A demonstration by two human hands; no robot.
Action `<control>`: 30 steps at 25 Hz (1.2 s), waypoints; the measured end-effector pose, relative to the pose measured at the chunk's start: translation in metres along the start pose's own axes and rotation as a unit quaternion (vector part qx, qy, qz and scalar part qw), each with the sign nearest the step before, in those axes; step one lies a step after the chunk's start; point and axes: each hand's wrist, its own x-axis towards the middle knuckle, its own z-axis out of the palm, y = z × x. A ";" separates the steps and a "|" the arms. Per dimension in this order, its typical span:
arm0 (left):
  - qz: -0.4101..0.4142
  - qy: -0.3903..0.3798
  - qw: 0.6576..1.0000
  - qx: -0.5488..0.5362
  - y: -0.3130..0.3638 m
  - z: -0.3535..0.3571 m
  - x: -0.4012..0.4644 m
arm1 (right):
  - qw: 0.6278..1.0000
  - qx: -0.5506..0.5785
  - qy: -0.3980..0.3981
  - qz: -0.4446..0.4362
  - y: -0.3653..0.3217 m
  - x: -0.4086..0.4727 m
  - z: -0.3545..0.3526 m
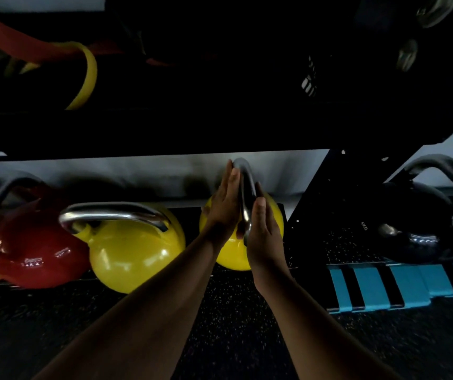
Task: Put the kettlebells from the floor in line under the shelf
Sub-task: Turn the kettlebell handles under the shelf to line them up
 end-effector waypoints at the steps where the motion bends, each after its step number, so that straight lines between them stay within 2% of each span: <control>1: 0.001 0.000 1.000 0.007 -0.002 0.000 0.001 | 1.000 -0.001 -0.005 0.002 0.000 0.001 0.000; 19: -0.028 -0.022 0.999 0.023 -0.011 -0.007 0.021 | 0.998 -0.055 0.000 -0.012 0.009 0.004 0.004; 25: -0.012 -0.028 0.999 0.037 0.002 -0.009 0.017 | 0.998 -0.062 0.011 -0.011 0.011 0.005 0.003; 27: -0.003 -0.029 0.996 0.079 0.010 -0.012 0.014 | 0.996 -0.083 0.011 -0.003 0.006 0.003 0.003; 29: 0.025 -0.022 0.981 0.190 0.018 -0.019 0.010 | 0.986 -0.162 0.021 -0.014 -0.002 0.006 0.000; 30: 0.047 -0.018 0.963 0.265 0.021 -0.025 0.008 | 0.973 -0.226 0.026 -0.027 -0.007 0.008 -0.003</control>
